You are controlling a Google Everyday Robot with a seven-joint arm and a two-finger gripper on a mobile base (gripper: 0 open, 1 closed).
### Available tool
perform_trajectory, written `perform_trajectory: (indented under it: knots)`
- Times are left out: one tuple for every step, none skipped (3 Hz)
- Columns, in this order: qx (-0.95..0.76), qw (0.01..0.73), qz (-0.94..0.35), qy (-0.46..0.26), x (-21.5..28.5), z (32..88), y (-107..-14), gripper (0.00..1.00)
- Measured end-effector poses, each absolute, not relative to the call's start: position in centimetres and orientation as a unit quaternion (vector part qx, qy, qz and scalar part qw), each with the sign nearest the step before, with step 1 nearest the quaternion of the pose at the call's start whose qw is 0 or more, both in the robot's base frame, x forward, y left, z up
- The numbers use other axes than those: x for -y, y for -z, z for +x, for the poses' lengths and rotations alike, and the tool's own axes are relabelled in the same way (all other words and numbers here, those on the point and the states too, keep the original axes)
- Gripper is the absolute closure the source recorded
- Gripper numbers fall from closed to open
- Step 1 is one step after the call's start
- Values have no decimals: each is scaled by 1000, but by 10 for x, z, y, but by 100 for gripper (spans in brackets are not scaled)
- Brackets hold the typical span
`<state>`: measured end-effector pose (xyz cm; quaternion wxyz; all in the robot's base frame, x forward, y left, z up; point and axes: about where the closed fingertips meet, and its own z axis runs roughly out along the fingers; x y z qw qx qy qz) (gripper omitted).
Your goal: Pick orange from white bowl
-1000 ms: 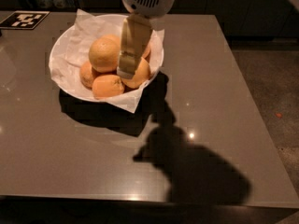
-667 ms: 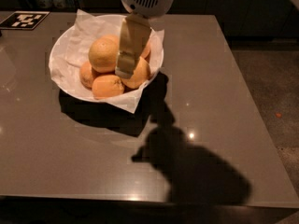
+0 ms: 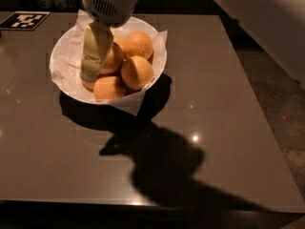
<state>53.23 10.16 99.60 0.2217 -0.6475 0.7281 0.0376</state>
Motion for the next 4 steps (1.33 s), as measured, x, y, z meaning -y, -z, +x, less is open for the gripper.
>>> perform_trajectory:
  knots:
    - [-728, 220, -648, -39, -103, 533, -994, 0]
    - [-734, 221, -638, -73, -111, 546, -987, 0]
    - [-739, 214, -631, -98, -120, 562, -979, 0]
    - [-750, 202, -620, -110, -119, 573, -967, 0]
